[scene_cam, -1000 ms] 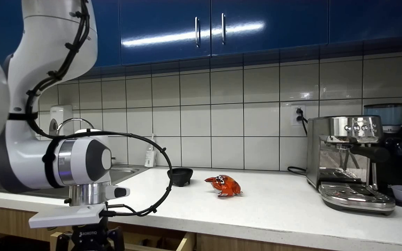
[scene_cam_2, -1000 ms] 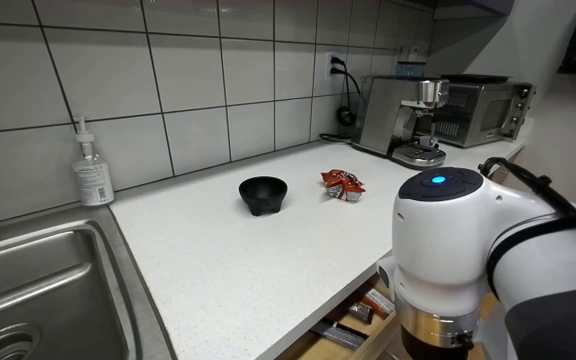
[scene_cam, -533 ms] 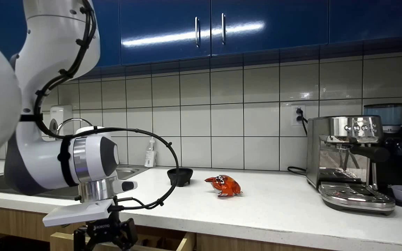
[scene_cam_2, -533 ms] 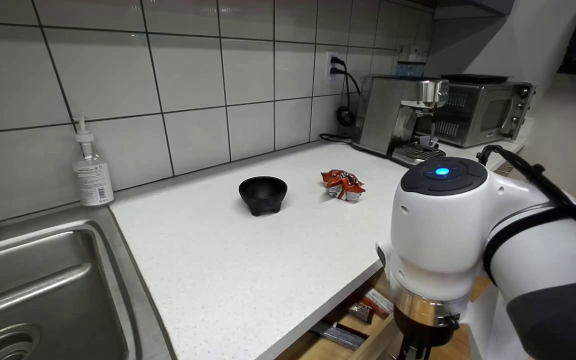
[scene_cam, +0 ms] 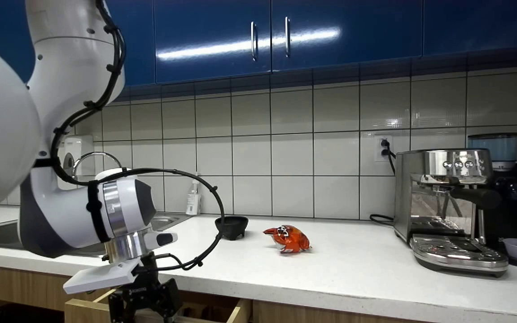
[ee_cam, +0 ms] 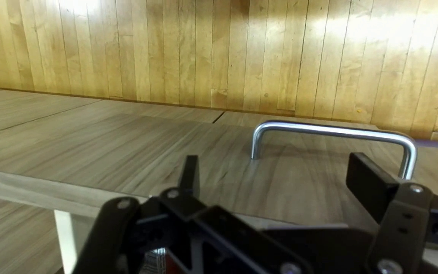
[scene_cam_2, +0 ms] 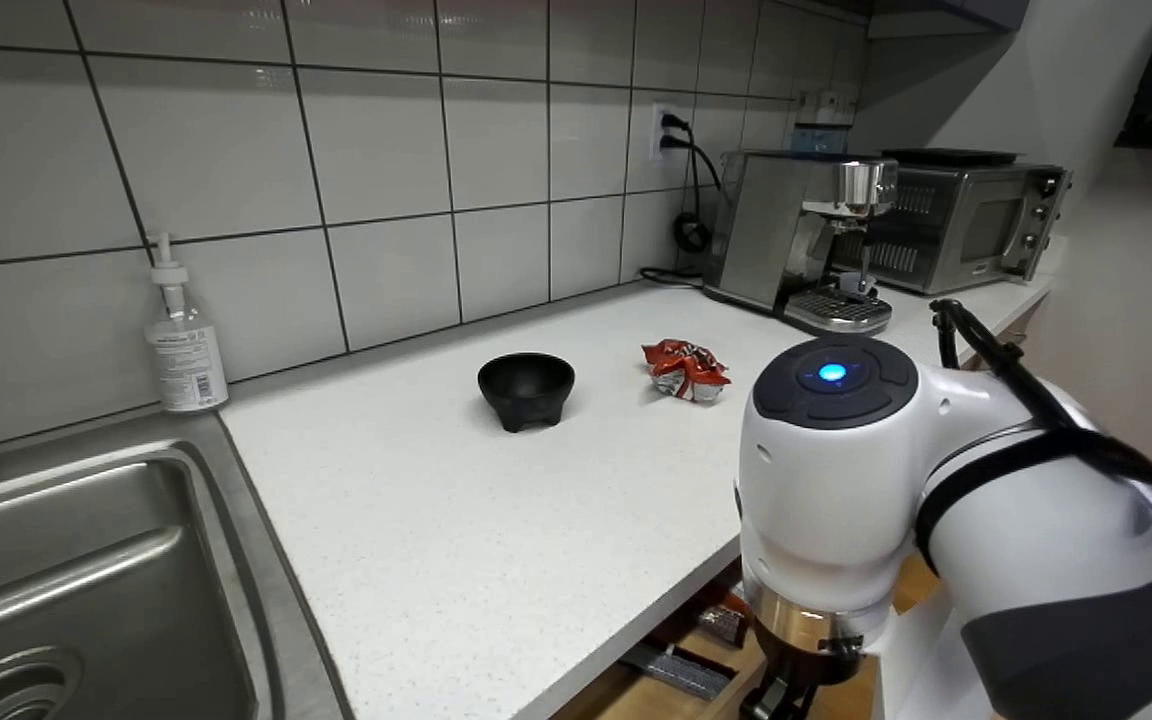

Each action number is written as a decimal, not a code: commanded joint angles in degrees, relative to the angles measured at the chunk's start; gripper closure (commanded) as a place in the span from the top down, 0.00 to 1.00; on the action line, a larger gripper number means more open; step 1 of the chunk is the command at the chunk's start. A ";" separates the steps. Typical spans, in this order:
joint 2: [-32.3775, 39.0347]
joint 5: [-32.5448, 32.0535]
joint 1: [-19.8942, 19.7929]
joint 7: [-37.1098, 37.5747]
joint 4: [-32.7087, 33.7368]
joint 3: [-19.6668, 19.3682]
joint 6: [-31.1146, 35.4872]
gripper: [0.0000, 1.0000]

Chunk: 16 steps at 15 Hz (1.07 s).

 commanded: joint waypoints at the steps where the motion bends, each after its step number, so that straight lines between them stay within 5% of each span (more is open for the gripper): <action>1: 2.55 -0.32 2.16 3.94 2.18 -1.45 -0.40 1.00; 16: 2.49 2.50 -3.81 -1.40 5.58 1.11 -5.05 1.00</action>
